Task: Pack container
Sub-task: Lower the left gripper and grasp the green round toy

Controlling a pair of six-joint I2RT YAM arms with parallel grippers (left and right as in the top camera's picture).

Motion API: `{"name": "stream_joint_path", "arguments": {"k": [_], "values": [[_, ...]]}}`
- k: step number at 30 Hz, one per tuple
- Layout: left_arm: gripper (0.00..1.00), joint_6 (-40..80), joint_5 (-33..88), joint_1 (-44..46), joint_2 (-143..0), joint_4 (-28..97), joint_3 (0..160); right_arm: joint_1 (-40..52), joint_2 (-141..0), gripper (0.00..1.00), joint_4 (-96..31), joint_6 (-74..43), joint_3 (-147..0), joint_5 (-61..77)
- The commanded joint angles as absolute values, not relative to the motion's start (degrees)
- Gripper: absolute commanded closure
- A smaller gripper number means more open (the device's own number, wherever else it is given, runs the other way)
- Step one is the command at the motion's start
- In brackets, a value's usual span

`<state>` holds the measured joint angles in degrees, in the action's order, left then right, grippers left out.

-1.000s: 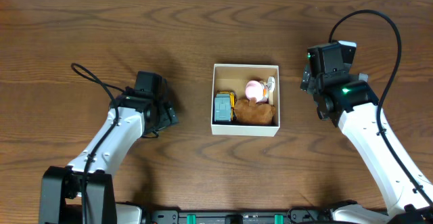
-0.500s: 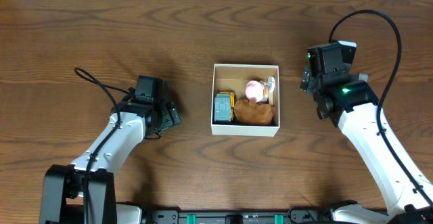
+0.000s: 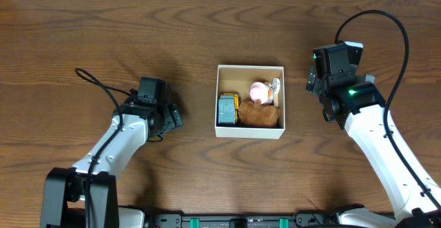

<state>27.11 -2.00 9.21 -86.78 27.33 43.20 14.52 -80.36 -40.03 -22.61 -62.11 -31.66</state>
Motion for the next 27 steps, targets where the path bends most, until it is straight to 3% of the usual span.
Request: {"name": "stream_joint_path", "arguments": {"k": [1,10,16,27], "values": [[0.02,26.61,-3.46,8.91,-88.92,26.72,42.52,14.31,-80.03,0.01,-40.07,-22.90,-62.65,-32.29],[0.02,26.61,-3.44,8.91,-93.03,24.05,42.54,14.31,-80.03,0.01,-40.07,-22.90,-62.65,-32.29],[0.21,26.61,-3.44,8.91,-93.10,24.80,42.54,14.31,-80.03,0.01,-40.07,-22.90,-62.65,-32.29],[0.42,26.59,-3.44,8.91,-89.56,25.47,42.57,14.31,-80.03,0.01,-40.07,-22.90,-62.65,-32.29]]}}
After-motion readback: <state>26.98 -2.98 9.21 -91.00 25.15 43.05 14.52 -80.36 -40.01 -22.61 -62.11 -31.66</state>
